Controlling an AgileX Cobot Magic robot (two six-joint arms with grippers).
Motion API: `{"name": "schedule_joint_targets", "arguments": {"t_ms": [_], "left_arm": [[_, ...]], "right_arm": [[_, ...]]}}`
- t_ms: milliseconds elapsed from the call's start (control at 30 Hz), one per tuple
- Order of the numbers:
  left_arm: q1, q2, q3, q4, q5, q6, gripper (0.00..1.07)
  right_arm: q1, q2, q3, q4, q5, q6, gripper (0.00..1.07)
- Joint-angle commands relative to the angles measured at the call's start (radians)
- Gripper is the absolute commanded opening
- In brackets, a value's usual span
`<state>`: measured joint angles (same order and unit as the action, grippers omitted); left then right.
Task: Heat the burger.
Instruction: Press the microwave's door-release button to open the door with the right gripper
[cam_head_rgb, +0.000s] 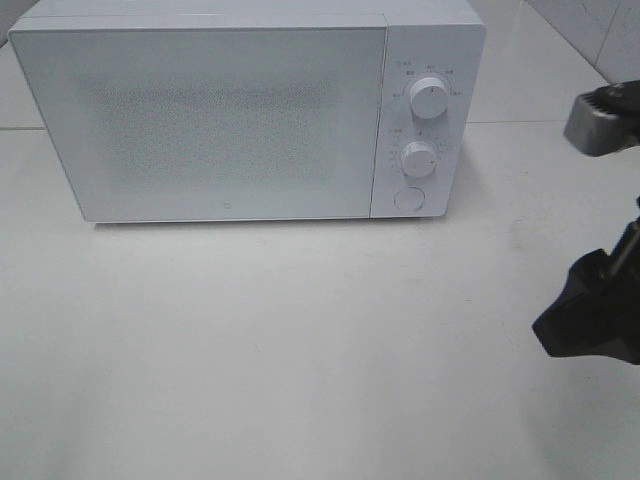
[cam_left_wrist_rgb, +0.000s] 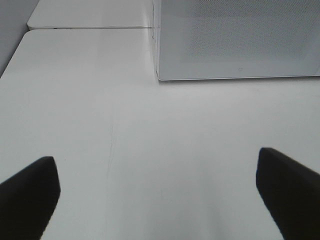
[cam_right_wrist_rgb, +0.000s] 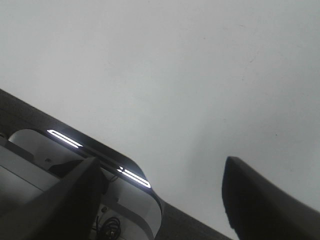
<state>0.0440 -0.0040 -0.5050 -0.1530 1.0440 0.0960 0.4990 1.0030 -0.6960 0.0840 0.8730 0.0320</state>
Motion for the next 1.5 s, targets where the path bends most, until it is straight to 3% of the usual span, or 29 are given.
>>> {"name": "schedule_joint_targets", "arguments": {"t_ms": [33,400,467,667,1133,1500], "left_arm": [[0.004,-0.022,0.003,-0.004,-0.007,-0.004,1.0],[0.004,-0.022,0.003,-0.004,-0.007,-0.004,1.0],[0.004,-0.022,0.003,-0.004,-0.007,-0.004,1.0],[0.004,-0.022,0.003,-0.004,-0.007,-0.004,1.0],[0.004,-0.022,0.003,-0.004,-0.007,-0.004,1.0],[0.004,-0.021,0.003,-0.005,-0.007,-0.004,1.0]], "right_arm": [[-0.006,-0.066,-0.005,-0.011,0.048,-0.012,0.68],[-0.013,-0.35,-0.005,-0.013,0.192,-0.013,0.68],[-0.119,-0.45,0.007,-0.01,0.227,-0.013,0.68],[-0.274,-0.632,0.087,-0.012,0.232,-0.05,0.68],[-0.395,-1.001,0.181,-0.012,0.182,-0.042,0.67],[-0.406,-1.033,0.19,-0.011,0.165,-0.043,0.67]]}}
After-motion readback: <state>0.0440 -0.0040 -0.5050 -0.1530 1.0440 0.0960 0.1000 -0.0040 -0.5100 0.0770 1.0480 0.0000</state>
